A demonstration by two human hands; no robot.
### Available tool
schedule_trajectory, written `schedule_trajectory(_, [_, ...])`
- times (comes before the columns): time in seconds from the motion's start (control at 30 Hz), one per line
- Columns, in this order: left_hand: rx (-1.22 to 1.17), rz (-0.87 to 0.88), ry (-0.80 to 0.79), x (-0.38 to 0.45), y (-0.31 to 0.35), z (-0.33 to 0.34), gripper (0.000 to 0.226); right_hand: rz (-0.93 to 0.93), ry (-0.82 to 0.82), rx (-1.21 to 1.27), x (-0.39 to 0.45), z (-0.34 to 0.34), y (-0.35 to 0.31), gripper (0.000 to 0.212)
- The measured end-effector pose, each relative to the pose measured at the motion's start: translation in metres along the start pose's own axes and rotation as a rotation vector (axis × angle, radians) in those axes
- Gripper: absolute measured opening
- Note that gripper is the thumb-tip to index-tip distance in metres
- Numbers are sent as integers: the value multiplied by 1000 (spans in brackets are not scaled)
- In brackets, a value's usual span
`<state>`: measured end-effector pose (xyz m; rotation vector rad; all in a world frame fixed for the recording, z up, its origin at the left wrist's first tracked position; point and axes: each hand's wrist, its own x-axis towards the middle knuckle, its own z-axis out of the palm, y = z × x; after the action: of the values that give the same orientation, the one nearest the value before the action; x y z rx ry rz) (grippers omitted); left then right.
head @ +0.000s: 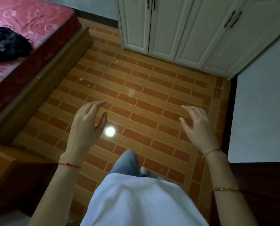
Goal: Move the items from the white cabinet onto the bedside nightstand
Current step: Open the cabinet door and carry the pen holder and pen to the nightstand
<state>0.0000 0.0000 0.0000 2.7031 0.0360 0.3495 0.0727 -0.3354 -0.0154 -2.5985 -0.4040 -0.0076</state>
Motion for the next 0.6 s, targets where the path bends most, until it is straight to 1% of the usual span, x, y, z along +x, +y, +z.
schedule_trajectory(0.1, [-29,-13,24,28,-3,7,39,33,7,3,29,1,8,42])
schedule_trajectory(0.17, [-13,-14,5,51,-10,16,39,41,-16,0,54,7,12,42])
schedule_trajectory(0.27, [-3,-9,0,97,-28,32,39,33,-5,-11,101,15,19,41])
schedule_trajectory(0.43, [-21,-6,8,201,-60,51,38,36,6,-5,212,28,20,41])
schedule_trajectory(0.6, [-4,7,3,320,-89,49,38,52,31,13,338,26,9,40])
